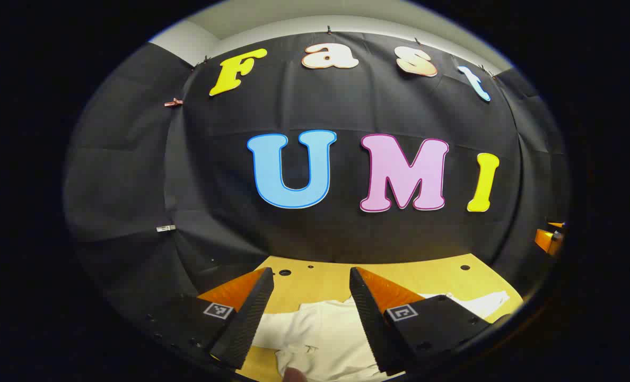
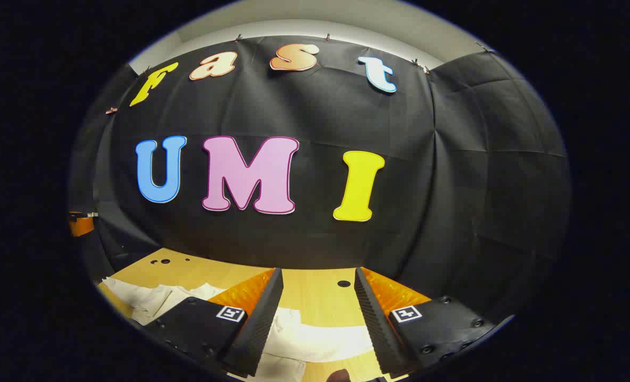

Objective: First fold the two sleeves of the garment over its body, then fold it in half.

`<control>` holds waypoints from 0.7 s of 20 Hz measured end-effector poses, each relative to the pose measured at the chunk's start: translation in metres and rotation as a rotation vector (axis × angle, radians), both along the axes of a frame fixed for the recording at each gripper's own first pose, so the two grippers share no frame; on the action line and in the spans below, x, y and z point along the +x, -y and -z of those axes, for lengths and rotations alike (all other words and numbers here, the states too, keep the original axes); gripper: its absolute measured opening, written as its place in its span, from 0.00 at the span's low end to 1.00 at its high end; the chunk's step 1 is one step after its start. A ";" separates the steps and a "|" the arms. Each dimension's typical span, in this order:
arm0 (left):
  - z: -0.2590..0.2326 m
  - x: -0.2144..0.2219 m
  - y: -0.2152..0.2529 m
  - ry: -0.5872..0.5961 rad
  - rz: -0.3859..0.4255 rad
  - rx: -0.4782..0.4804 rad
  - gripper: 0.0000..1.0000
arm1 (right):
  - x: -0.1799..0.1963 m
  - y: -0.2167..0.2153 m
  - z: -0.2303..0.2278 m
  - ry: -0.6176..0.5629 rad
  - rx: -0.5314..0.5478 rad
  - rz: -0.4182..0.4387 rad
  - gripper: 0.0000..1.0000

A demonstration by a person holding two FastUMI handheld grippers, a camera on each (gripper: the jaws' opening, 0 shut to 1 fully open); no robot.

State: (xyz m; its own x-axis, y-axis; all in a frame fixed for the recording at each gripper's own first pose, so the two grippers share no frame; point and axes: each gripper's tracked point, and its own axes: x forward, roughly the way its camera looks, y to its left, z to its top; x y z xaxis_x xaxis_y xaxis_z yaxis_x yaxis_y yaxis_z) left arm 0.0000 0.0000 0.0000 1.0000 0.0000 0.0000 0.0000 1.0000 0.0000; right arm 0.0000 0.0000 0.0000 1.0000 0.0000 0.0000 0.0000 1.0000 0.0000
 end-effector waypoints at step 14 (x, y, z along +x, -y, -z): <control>0.005 0.015 0.008 0.002 0.091 0.025 0.89 | 0.000 -0.004 -0.006 -0.004 -0.007 0.051 0.83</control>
State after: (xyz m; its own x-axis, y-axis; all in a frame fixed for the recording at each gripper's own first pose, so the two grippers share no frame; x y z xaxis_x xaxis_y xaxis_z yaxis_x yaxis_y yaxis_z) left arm 0.0151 -0.0078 -0.0052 0.9959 -0.0904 0.0013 0.0904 0.9956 0.0248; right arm 0.0000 0.0040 0.0059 0.9987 -0.0506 -0.0041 0.0506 0.9987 -0.0076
